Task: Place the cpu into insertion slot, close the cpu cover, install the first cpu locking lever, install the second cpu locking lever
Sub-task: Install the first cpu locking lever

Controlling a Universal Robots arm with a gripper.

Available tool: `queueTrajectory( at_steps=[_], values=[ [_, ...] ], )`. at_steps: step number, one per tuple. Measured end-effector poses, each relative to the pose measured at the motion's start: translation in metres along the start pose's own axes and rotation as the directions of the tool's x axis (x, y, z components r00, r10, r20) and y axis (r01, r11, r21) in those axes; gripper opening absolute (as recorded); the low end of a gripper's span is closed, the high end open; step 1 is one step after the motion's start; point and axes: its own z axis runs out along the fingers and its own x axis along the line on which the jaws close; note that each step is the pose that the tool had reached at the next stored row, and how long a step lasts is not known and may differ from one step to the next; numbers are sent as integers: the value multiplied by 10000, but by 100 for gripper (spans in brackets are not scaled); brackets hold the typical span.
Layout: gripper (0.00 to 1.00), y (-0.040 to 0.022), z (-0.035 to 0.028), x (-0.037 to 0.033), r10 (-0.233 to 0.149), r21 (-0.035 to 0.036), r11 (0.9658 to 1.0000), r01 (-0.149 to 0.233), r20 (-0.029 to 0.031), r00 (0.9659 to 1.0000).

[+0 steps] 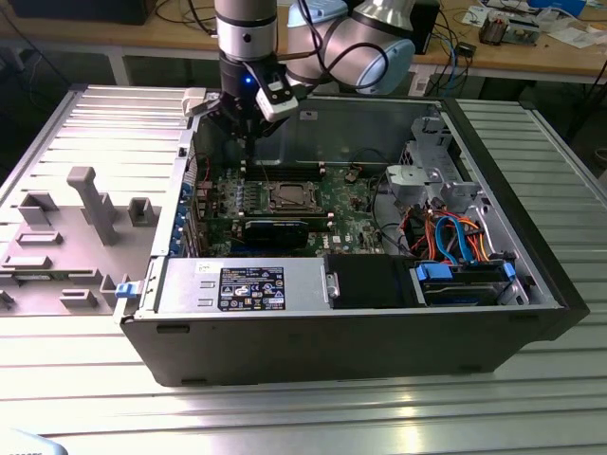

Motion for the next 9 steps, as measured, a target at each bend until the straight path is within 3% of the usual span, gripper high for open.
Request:
queueTrajectory(
  at_steps=[9],
  values=[
    [11, -3, 1, -42, -1, 0, 10000, 1, 0, 10000]
  ],
)
